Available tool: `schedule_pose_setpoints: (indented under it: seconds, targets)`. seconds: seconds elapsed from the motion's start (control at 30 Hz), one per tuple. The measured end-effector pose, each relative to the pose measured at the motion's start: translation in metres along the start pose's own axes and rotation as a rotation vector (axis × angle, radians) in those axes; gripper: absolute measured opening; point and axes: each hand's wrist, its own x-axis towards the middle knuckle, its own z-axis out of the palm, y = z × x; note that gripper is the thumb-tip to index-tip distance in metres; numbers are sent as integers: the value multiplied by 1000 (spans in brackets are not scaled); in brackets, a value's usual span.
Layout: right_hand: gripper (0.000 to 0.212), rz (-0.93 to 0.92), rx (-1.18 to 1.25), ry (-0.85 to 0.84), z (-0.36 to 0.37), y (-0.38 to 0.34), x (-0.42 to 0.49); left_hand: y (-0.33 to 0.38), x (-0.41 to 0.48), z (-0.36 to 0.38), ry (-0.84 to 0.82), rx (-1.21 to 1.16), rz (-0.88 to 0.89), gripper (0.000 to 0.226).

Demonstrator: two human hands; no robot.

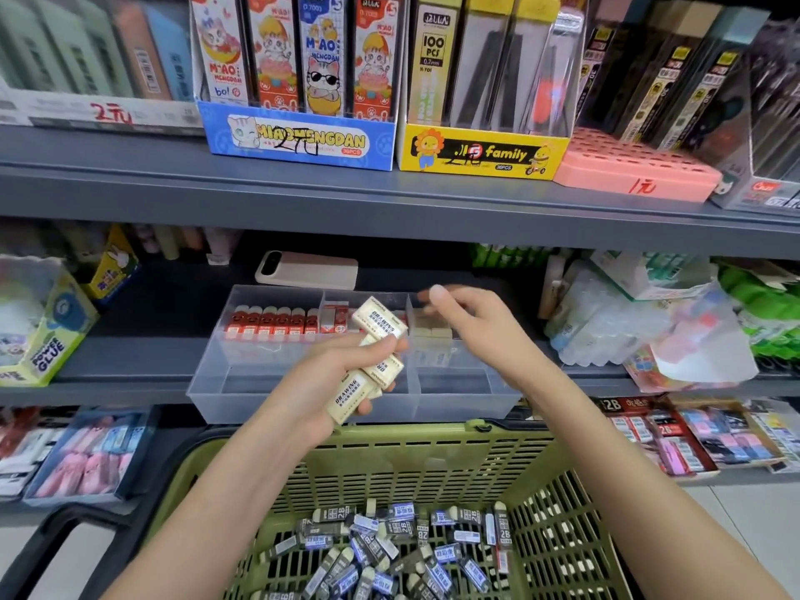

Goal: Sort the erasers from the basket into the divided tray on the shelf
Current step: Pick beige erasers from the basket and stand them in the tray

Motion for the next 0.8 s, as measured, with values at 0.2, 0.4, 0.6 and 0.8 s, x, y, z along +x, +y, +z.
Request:
schedule_pose_setpoints:
  seconds: [0.2, 0.4, 0.6, 0.8]
  targets:
    - [14, 11, 348, -219, -3, -27, -32, 0, 0, 14, -58, 141, -29, 33]
    - [21, 165, -116, 134, -42, 16, -5, -2, -1, 13, 28, 19, -79, 39]
    - [26, 1, -791, -22, -42, 38, 21, -3, -1, 12, 81, -212, -188, 56]
    - [24, 12, -758, -209, -35, 51, 26, -2, -3, 6, 63, -255, -194, 55]
